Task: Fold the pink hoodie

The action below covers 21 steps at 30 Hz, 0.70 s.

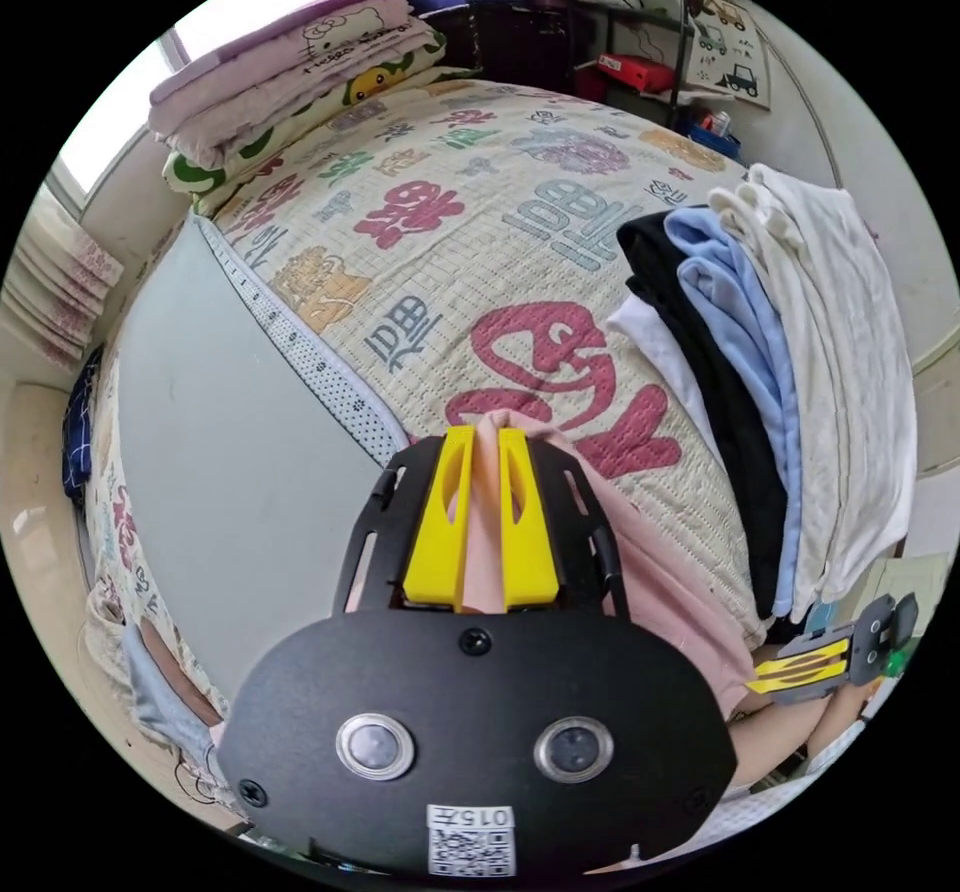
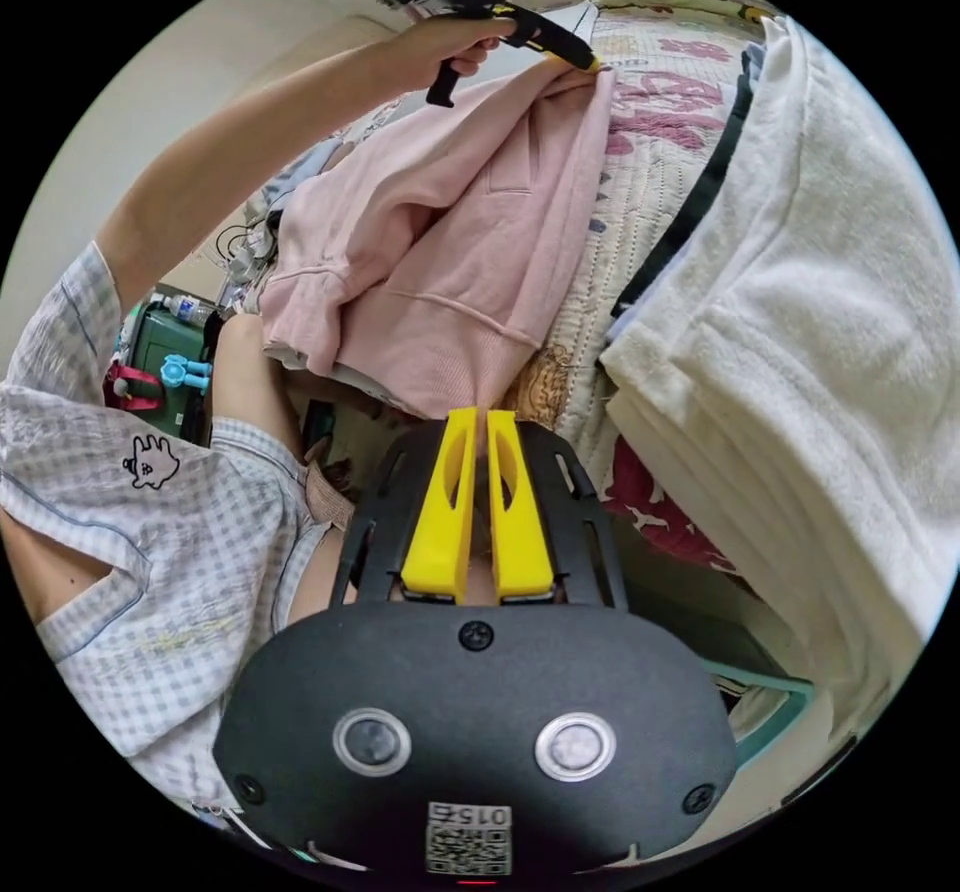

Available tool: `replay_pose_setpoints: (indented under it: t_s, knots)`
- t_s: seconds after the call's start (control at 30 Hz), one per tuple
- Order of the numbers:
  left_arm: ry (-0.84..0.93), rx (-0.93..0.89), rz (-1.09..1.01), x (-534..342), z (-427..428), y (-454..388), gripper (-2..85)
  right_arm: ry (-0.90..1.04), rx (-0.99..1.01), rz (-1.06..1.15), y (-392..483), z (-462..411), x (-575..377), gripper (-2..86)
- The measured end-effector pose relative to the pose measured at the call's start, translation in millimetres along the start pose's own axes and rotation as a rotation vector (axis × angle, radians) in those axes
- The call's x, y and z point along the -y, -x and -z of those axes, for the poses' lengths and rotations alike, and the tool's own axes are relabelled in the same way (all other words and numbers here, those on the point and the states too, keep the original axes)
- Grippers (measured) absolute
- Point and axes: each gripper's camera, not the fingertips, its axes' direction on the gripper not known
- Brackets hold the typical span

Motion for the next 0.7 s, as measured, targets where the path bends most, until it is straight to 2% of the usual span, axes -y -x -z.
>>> replay_pose_setpoints:
  t_s: [0.23,0.37,0.47,0.7]
  knots:
    - [-0.002,-0.014,0.009,-15.7,-14.0,3.6,1.5,-0.011,0.018,-0.016,-8.4,-4.6,-23.5,0.5]
    - [-0.096,-0.022,0.022,-34.5,18.2,13.9,2.1,-0.272,0.116,-0.055,-27.7,46.6,-82.2,0.3]
    - [-0.202,-0.074,0.058,-52.9,48.5,29.9,2.4,-0.364,-0.010,-0.103,-21.2,61.7,-116.9,0.1]
    - [-0.438,-0.289,0.107,-114.3,111.1,68.5,2.1,-0.726,-0.100,-0.194,-2.9,104.4,-238.8,-0.4]
